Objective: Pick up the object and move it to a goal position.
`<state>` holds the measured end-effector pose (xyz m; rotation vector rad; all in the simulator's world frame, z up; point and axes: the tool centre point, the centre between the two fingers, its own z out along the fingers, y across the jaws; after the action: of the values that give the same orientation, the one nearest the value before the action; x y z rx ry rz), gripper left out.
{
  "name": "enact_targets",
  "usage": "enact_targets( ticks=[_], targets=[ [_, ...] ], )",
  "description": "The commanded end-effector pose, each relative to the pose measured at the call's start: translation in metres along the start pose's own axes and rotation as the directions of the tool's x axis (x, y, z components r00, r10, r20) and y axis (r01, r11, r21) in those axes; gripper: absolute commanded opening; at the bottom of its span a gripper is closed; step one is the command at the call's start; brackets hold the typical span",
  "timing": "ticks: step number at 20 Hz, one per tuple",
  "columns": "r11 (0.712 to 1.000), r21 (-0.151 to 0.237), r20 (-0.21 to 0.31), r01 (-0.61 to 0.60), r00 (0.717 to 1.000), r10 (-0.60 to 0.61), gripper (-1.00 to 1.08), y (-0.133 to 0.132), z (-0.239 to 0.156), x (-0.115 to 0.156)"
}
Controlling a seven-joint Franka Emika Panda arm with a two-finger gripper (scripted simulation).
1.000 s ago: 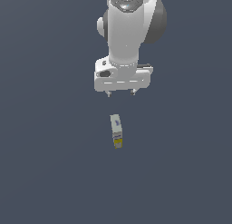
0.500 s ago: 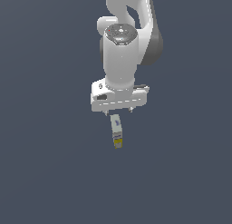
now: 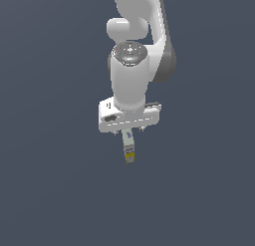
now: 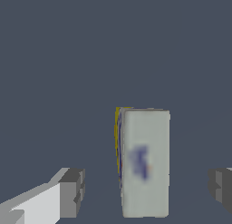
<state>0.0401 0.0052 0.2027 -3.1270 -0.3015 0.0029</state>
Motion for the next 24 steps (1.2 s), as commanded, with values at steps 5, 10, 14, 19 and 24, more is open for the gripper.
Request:
enact_targets(
  ticks=[5, 10, 14, 19, 24],
  targets=[
    [1.000, 0.000, 0.000, 0.000, 1.000, 0.000, 1.00, 0.000, 0.006, 0.000],
    [1.000, 0.000, -0.001, 0.001, 1.000, -0.001, 1.00, 0.000, 0.028, 0.000],
    [1.000, 0.000, -0.001, 0.001, 1.000, -0.001, 1.00, 0.000, 0.044, 0.000],
    [1.000, 0.000, -0.002, 0.002, 1.000, -0.002, 1.00, 0.000, 0.051, 0.001],
    [1.000, 0.000, -0.002, 0.002, 1.000, -0.002, -1.00, 0.000, 0.051, 0.001]
  ],
)
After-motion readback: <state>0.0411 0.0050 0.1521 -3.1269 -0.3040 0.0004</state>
